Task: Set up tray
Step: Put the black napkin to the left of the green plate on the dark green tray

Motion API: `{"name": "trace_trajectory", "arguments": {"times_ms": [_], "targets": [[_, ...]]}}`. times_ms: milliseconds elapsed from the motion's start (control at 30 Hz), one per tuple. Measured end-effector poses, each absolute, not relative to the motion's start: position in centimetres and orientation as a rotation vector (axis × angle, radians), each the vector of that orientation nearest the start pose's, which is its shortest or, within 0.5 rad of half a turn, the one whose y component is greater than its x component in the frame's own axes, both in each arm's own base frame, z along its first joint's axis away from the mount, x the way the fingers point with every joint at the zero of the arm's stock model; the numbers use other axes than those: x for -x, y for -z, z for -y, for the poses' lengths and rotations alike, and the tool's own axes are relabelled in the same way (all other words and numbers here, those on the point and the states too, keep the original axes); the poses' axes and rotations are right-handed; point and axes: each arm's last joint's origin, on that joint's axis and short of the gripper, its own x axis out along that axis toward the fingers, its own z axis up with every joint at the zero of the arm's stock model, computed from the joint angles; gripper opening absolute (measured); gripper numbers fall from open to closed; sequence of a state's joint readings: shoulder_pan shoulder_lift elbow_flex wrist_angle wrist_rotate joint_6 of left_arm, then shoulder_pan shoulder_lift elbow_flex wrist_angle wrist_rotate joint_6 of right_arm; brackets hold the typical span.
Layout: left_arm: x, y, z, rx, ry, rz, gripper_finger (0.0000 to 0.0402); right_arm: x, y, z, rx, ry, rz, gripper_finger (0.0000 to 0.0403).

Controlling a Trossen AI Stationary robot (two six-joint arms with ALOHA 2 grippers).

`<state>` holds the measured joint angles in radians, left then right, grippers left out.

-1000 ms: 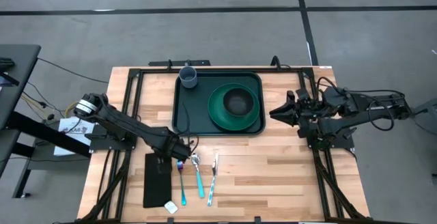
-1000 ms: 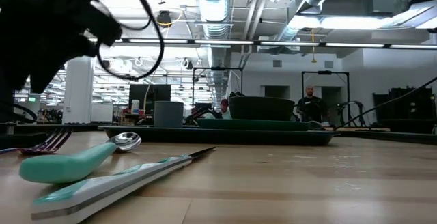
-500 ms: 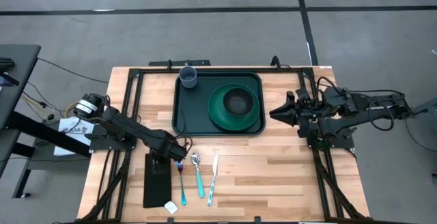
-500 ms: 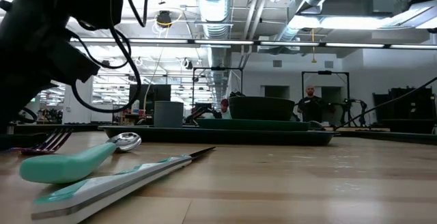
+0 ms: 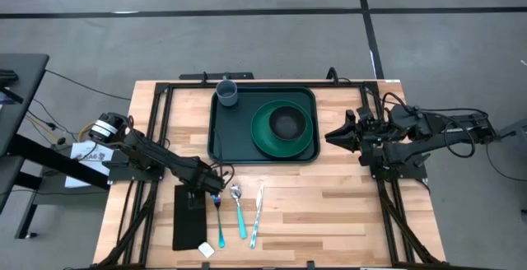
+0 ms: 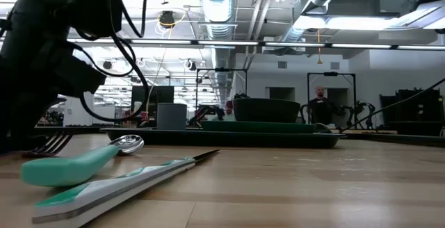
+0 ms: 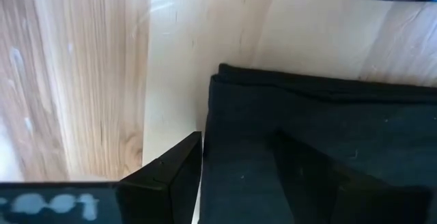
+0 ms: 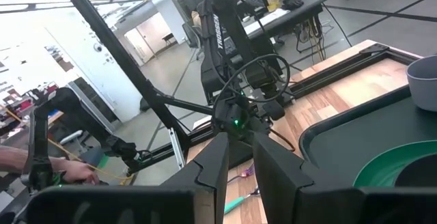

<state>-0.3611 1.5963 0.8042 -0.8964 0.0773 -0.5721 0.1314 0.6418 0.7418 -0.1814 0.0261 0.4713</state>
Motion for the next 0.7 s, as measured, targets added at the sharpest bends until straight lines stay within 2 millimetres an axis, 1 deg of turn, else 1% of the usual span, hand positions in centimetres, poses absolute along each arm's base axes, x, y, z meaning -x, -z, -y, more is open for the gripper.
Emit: {"name": "trace_trajectory", "arguments": {"times_ms": [200,300,400,633,700], "targets": [[-21.58,-13.76,8.37,0.187,-0.151,-1.677,0.0169,-14.16,-33.78,-1.79,-0.464,-0.084,-0.104,0.0064],[-21.62,-13.75,8.38,0.179,-0.149,-1.672,0.0157,-14.16,-33.8,-1.79,-0.464,-0.084,-0.103,0.0064],[-21.67,-13.75,8.4,0.178,-0.146,-1.666,0.0125,-14.16,-33.8,-1.78,-0.465,-0.083,-0.102,0.0064],[-21.77,-13.75,8.37,0.165,-0.156,-1.65,0.0017,-14.16,-33.81,-1.78,-0.464,-0.083,-0.102,0.0064],[-21.78,-13.75,8.32,0.167,-0.158,-1.651,0.0009,-14.16,-33.8,-1.78,-0.464,-0.083,-0.102,0.0064]]}}
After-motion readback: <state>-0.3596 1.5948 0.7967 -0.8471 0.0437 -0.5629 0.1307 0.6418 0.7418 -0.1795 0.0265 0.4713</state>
